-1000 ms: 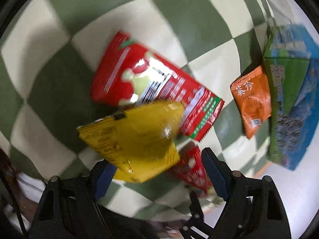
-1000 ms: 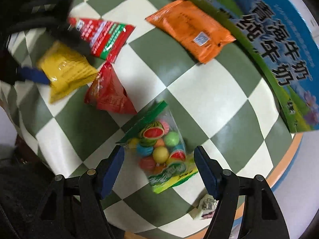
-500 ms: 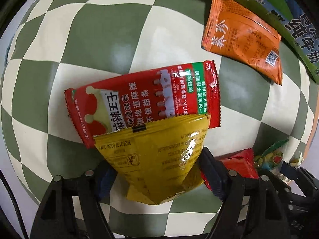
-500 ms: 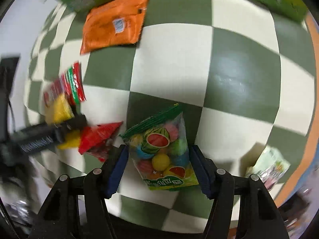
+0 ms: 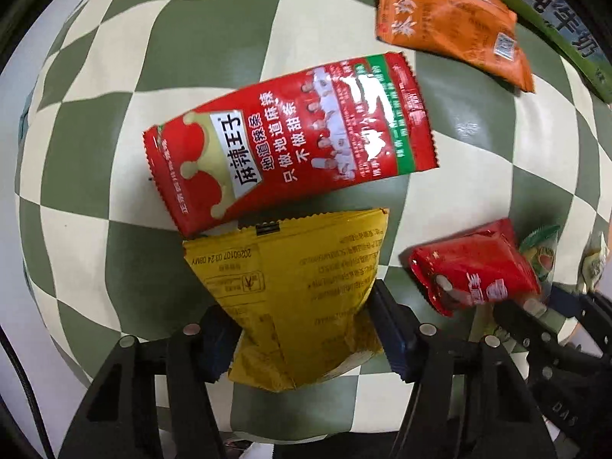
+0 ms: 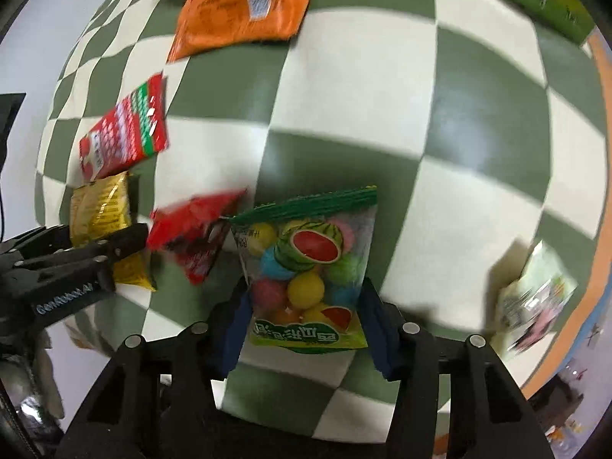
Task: Organize snacks
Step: 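Grasp the yellow chip bag with left tool while right tool grasps watermelon candy bag, then carry both bags into the cardboard box and open both tools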
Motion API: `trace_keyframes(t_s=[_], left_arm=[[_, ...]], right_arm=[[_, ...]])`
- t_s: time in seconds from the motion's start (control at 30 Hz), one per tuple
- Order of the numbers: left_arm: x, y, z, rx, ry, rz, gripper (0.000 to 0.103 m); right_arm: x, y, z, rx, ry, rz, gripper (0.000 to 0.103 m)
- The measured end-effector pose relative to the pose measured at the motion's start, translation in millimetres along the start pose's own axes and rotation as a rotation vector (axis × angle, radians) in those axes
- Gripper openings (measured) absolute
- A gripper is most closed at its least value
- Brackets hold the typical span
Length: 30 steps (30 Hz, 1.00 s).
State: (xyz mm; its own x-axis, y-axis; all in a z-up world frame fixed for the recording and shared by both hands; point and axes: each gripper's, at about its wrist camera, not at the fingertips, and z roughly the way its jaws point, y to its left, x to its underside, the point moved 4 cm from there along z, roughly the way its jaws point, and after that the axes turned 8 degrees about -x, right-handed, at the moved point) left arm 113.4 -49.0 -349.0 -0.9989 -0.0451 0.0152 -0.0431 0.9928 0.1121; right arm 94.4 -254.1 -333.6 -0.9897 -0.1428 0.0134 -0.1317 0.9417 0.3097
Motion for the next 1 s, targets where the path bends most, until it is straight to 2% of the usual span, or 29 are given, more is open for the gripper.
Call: trace_keyframes(t_s=[0.2,0.23,0.33,0.4,0.47,0.53,0.6,0.67,0.8,0.9,1.0], left_arm=[[2,7,7,-0.001,-0.002,-0.069,0.061],[-1,8,6,-0.010,-0.009,-0.064,0.057],[4,-3,-9,-0.026,-0.039,-0.037,0.043],[8,-6,-19,-0.017,-0.056,-0.033,0.043],[11,-7,-31,-0.011,-0.076,-0.030,0.043],[22,1,-47,0.009,-0.093,-0.036,0.043],[18,-2,-68,0.044,-0.116,-0.048,0.043],[10,9,-89,0.078,-0.143,-0.053,0.043],[-10,-6,-148,0.171,-0.222,-0.043,0.043],[-51,-23,-199,0.253,-0.285,-0.014,0.043],[-103,-43,-220,0.308,-0.316,0.012,0.043]], right_arm=[[1,-7,9,0.002,-0.001,0.032,0.058],[-2,-10,10,0.004,0.002,0.028,0.057],[-4,-17,10,0.004,-0.006,0.026,0.055],[-3,-9,9,-0.013,-0.013,0.035,0.055],[-1,17,16,-0.041,-0.027,0.055,0.055],[2,12,3,-0.070,-0.043,0.070,0.055],[4,9,-7,-0.096,-0.061,0.084,0.055],[3,6,-23,-0.130,-0.084,0.099,0.055],[-10,1,-71,-0.197,-0.156,0.124,0.055],[-31,-5,-124,-0.228,-0.242,0.131,0.055],[-59,-18,-180,-0.238,-0.342,0.135,0.055]])
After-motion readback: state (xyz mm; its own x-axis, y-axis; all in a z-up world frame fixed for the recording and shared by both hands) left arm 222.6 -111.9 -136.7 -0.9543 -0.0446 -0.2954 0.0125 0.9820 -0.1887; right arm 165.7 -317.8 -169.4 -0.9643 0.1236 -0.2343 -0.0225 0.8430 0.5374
